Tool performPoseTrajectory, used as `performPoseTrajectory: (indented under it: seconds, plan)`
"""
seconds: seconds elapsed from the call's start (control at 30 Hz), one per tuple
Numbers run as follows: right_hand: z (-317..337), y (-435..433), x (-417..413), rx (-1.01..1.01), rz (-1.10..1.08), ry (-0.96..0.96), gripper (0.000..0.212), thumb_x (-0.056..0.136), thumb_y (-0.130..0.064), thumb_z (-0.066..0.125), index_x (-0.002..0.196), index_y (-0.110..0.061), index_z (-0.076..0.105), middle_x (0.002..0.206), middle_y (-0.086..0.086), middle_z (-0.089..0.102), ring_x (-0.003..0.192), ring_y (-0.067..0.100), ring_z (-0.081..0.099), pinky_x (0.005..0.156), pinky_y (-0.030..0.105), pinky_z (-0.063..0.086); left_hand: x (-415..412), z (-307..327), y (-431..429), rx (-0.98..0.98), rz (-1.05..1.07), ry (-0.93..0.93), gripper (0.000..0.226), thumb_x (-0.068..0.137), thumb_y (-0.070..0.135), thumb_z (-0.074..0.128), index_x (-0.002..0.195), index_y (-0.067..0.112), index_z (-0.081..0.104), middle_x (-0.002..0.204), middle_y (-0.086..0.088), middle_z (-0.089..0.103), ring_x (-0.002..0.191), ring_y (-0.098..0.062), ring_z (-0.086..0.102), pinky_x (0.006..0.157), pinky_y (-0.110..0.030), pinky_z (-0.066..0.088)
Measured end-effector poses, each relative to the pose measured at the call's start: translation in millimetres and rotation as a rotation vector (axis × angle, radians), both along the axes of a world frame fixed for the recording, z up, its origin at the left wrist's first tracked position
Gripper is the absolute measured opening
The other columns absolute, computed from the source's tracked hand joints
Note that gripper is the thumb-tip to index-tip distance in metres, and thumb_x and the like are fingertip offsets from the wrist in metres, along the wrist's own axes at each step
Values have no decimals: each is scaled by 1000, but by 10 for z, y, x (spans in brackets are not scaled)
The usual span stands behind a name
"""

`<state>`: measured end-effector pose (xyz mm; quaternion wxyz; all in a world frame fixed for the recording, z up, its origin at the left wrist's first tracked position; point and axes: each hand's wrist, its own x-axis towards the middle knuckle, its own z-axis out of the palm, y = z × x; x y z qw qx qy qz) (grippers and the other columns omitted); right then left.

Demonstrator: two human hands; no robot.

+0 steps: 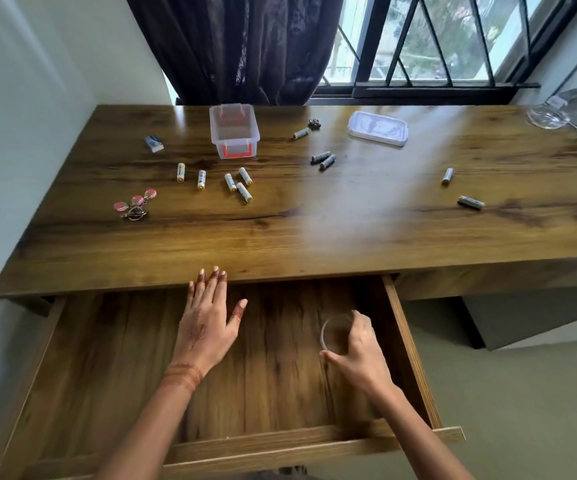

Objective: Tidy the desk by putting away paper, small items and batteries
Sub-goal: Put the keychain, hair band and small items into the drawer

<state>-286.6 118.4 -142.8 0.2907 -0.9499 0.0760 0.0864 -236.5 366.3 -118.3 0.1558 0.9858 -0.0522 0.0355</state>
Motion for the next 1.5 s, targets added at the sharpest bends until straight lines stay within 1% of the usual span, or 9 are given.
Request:
performPoseTrajectory:
  seconds: [0.1, 0.27, 0.43, 0.67, 0.9, 1.07, 1.3, 1.4, 1.5]
  plan:
    - [-91, -21, -39, -60, 55, 110, 96, 80, -38, 69, 145, -5, 6, 152, 13, 16, 140, 23, 20, 109, 24, 24, -118, -13, -5, 0, 14, 8, 76, 87, 54, 21, 144, 3, 19, 153, -11, 17, 142, -22, 3, 114, -32, -2]
    - [-194, -11, -74, -122, 96, 134, 98, 78, -39, 70, 145, -5, 7, 151, 13, 20, 138, 23, 24, 108, 29, 30, -243, -31, 5, -12, 39, -9, 81, 84, 59, 14, 142, 3, 25, 152, -12, 21, 141, -22, 4, 114, -34, 1]
    - [-166, 18, -69, -174, 133, 81, 100, 76, -48, 68, 146, -7, 9, 153, 12, 18, 142, 23, 17, 113, 29, 19, -292, -9, 77, -52, 79, -10, 63, 95, 41, 38, 144, 8, 20, 155, -8, 13, 141, -18, -3, 113, -30, -5]
    - [353, 381, 45, 0, 81, -206, 69, 84, -49, 58, 139, -16, 32, 143, 3, 41, 124, 17, 48, 94, 26, 45, 143, 170, 415, -143, 244, -82, 58, 92, 34, 49, 140, 6, 33, 155, -11, 18, 144, -26, 8, 116, -34, 6]
    - [731, 797, 515, 95, 16, -303, 57, 88, -36, 59, 136, -12, 39, 136, 6, 49, 123, 18, 48, 95, 23, 39, 927, 244, 939, -189, 380, -44, 47, 90, 22, 53, 130, 0, 43, 145, -20, 36, 139, -35, 22, 116, -44, 17]
    - [770, 990, 776, 80, 26, -319, 46, 89, -30, 58, 129, -10, 46, 129, 7, 54, 115, 18, 53, 93, 25, 44, 1375, 206, 1292, -198, 417, -28, 47, 88, 12, 55, 131, -2, 41, 147, -22, 30, 138, -38, 22, 115, -47, 20]
    - [715, 1131, 904, 72, 23, -331, 37, 88, -26, 60, 121, -10, 54, 121, 6, 59, 106, 17, 59, 85, 18, 41, 1735, 119, 1589, -102, 293, -29, 44, 88, 13, 56, 131, 6, 45, 140, -18, 43, 132, -40, 33, 113, -48, 24]
    - [690, 1167, 914, 76, 31, -330, 35, 88, -25, 60, 119, -10, 55, 120, 5, 60, 103, 15, 59, 83, 17, 43, 1738, 106, 1593, -116, 242, -46, 37, 89, 10, 54, 126, 9, 53, 127, -16, 56, 121, -37, 45, 104, -47, 37]
    - [678, 1213, 944, 76, 40, -322, 34, 88, -25, 60, 119, -11, 55, 119, 4, 61, 103, 15, 59, 83, 19, 46, 1702, 109, 1583, -87, 222, -116, 32, 87, 5, 55, 118, 7, 60, 114, -14, 64, 105, -34, 52, 85, -44, 48]
